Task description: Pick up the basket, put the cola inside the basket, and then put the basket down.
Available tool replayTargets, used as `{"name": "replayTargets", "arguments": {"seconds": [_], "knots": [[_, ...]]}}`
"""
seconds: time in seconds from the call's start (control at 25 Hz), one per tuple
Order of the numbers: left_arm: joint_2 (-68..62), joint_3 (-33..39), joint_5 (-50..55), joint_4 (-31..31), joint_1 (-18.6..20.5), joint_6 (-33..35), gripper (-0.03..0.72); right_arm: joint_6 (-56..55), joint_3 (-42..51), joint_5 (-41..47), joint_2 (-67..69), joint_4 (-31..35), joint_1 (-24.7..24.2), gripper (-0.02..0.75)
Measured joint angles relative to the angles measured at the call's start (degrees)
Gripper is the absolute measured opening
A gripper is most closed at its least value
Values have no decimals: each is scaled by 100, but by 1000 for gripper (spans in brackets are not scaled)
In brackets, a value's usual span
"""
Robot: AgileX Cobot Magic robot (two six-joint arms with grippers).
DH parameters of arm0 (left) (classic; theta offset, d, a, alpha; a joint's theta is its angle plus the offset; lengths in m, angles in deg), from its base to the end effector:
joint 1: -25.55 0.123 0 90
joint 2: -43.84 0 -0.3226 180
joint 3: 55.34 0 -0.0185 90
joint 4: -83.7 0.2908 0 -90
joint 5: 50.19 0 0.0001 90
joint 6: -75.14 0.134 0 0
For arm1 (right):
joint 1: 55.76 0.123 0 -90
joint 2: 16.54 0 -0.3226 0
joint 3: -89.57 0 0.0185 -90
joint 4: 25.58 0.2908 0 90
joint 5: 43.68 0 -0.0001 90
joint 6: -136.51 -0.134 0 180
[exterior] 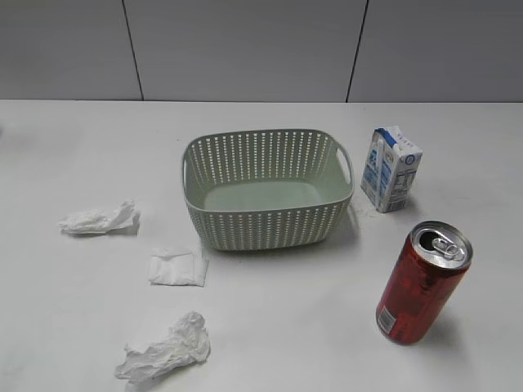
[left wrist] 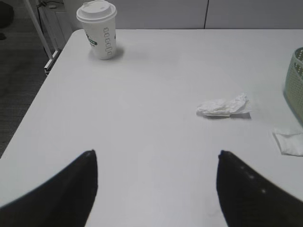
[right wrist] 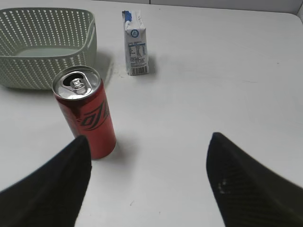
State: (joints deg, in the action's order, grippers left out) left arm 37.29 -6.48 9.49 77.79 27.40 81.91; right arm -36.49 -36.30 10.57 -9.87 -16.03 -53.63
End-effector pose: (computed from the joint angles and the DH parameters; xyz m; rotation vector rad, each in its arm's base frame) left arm 0.0297 -0.0110 0.2837 0.0906 2.0026 -0.0264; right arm 0.0443 0.0197 0.2630 -0.1479 1.9946 0.1435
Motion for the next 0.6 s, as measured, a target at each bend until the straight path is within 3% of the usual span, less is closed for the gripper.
{"name": "replayTargets", "arguments": {"seconds": [0.24, 0.36, 0.6], "knots": [[-590, -264, -1170, -72, 0, 0, 591, 0, 0, 0, 0, 18, 0, 572], [-1378, -465, -1839, -325, 0, 32, 591, 0, 0, 0, 0, 20, 0, 572], [-3400, -1285, -2194, -719, -5, 367, 590, 0, 0, 0, 0, 25, 0, 572]]}}
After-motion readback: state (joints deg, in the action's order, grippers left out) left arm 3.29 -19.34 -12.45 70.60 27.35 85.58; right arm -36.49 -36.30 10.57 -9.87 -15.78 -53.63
